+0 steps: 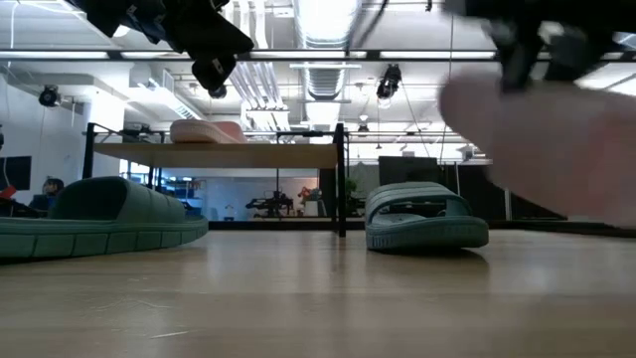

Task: Pick and place slides into the shelf
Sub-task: Put the pink slide on the shelf

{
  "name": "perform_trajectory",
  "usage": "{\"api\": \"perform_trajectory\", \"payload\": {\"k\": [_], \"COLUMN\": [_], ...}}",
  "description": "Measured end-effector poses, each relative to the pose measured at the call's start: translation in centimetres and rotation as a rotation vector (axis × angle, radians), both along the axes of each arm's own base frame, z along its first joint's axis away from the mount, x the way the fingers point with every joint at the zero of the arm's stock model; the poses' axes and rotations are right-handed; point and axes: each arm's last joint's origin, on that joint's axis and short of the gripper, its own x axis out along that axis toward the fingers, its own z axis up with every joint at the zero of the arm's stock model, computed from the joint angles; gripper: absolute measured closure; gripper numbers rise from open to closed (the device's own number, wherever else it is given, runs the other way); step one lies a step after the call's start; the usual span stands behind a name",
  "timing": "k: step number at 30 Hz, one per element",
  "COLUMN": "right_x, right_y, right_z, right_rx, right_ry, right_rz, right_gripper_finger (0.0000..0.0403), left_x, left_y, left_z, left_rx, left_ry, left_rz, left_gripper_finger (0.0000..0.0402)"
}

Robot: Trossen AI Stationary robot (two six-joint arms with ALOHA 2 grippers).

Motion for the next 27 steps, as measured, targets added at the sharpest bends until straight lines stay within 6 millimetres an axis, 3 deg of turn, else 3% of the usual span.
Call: {"api": "perform_trajectory", "payload": {"k": [6,11,16,20,24,27], "right_x": [-0.7,-0.1,1.5,2.0,1.9,2.1], "right_y": [-1.2,-1.2,-0.8,-1.2,-1.7,-1.8], "right_z": [5.1,5.8,3.5,0.9,-2.0,-4.4], "right_rx": [0.072,0.191,0.273,0.298,0.382,0.48], "right_ry": [-0.452,-0.676,-0.899,-1.053,-1.112,-1.061], "right_rz": [0.006,0.087,0.143,0.091,0.073,0.07], "right_gripper_finger": [0.0295,0.0289,0.0288,0.0289,0.029,0.0286], "left_x": [0.0,-0.2,-0.9,-2.0,-3.4,-4.5], "left_y": [0.0,0.0,-0.1,-0.2,-0.3,-0.3], "left_z": [-0.2,-0.3,-0.6,-0.2,0.9,1.4], "left_rx": [-0.007,-0.003,0.015,0.03,0.048,0.059], "left_ry": [0.008,0.044,0.104,0.101,0.054,0.044], "left_rz": [0.003,0.003,-0.006,-0.013,0.012,0.038], "left_gripper_finger": [0.0398,0.0398,0.0398,0.0398,0.0398,0.0398]}}
